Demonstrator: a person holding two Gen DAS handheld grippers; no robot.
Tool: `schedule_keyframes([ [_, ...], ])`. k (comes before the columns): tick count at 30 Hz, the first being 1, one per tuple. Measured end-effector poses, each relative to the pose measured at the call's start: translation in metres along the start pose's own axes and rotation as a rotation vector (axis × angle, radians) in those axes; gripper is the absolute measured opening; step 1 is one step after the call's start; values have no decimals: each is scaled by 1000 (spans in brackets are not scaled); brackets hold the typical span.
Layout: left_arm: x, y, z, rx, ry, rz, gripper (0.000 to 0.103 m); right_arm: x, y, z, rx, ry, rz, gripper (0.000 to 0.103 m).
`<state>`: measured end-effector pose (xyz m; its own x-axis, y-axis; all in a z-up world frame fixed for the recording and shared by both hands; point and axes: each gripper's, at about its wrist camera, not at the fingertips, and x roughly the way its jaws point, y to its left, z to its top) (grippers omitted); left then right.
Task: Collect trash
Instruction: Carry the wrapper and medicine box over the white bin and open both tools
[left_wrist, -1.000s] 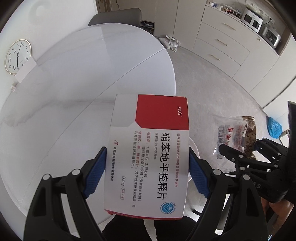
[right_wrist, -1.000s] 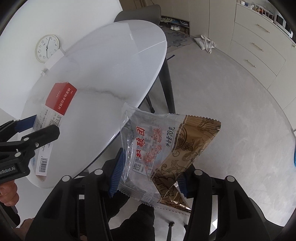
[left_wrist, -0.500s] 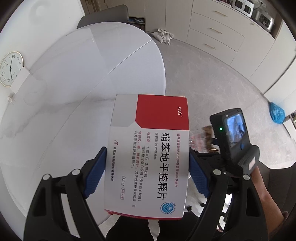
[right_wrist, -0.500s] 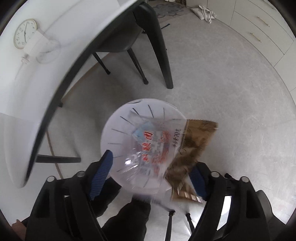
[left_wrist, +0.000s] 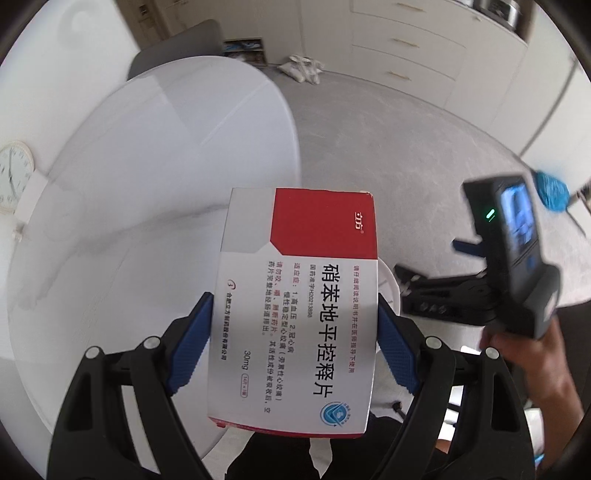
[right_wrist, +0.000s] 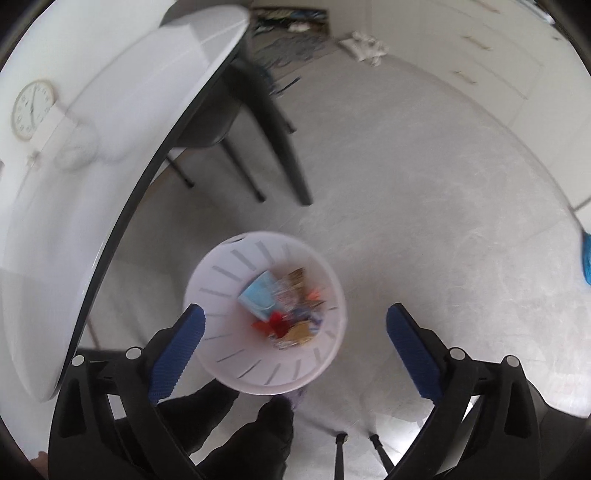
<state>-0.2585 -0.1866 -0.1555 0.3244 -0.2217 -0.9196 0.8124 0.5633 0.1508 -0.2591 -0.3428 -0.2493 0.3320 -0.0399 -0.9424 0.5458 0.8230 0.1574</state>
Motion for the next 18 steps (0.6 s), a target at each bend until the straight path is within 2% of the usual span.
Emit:
schedule_keyframes([
  [5,36,-56,-1,137,45,-34,80,-35,-59,-15,120,-47,-74,99],
  [8,82,-79,-4,157,128,-60,80,-44,-91,-32,193,-42,-117,99],
  [13,162,-93,-15,162,262,-24,80,-41,-127,-64,307,-5,-126,99],
  [18,217,-93,-27,161,375,7,80,-31,-137,-89,367,43,-109,99],
])
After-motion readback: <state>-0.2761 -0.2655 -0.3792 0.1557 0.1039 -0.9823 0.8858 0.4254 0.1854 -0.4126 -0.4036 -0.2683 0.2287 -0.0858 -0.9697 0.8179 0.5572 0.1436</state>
